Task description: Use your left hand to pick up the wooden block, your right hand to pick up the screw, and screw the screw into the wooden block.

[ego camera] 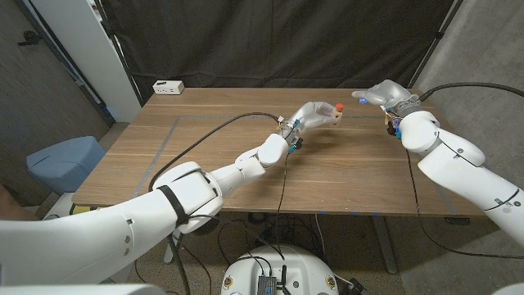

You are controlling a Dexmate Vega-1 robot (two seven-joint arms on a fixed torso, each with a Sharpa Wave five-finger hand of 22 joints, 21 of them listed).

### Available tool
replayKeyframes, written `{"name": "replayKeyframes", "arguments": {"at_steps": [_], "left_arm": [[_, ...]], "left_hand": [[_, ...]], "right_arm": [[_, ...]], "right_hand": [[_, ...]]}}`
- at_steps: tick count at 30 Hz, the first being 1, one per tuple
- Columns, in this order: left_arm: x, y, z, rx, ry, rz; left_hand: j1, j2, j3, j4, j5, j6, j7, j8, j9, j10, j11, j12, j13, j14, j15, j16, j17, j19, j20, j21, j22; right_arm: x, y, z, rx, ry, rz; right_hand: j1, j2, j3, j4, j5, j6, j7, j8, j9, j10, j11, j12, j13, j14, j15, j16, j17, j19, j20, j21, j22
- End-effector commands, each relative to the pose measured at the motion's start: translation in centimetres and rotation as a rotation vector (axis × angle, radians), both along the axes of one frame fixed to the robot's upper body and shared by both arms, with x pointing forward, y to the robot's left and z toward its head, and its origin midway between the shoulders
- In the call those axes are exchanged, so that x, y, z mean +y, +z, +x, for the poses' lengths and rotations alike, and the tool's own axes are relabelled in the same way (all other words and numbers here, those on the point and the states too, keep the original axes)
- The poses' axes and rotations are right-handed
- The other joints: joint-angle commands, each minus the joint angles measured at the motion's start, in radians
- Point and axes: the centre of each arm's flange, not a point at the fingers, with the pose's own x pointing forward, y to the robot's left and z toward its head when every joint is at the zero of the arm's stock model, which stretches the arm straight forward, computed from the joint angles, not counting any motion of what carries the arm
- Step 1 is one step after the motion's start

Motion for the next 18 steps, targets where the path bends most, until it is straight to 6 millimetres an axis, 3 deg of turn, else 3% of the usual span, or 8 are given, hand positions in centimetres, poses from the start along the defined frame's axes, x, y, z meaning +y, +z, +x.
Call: {"name": "replayKeyframes", "arguments": {"at_steps": [1,18], "left_arm": [[0.0,0.5,0.5,0.015,0.026,-0.007],[-0.6,1.0,0.8,0.037,0.042,-0.010]], "left_hand": [[0.005,0.019,0.012,0.009,0.002,0.205,-0.060,0.024,0.006,0.096,-0.082,0.052,0.012,0.008,-0.101,0.002,0.001,0.004,-0.009,0.003,0.002],[0.002,0.019,0.014,0.010,0.000,0.204,-0.061,0.023,0.005,0.097,-0.081,0.051,0.010,0.008,-0.101,0.001,0.001,0.007,-0.010,0.003,0.002]], "right_arm": [[-0.9,-1.9,0.9,-0.095,0.094,0.210],[-1.3,-4.2,2.5,-0.172,0.224,0.426]], "right_hand": [[-0.012,0.000,-0.002,-0.009,0.007,-0.016,-0.002,-0.011,0.004,-0.011,0.000,-0.001,0.004,-0.013,0.008,-0.006,0.001,-0.004,0.019,-0.004,0.003],[-0.033,-0.001,-0.013,-0.016,0.012,-0.098,-0.009,-0.075,0.005,-0.098,0.001,-0.009,0.005,-0.085,0.029,-0.021,0.002,-0.075,0.063,-0.012,0.004]]}}
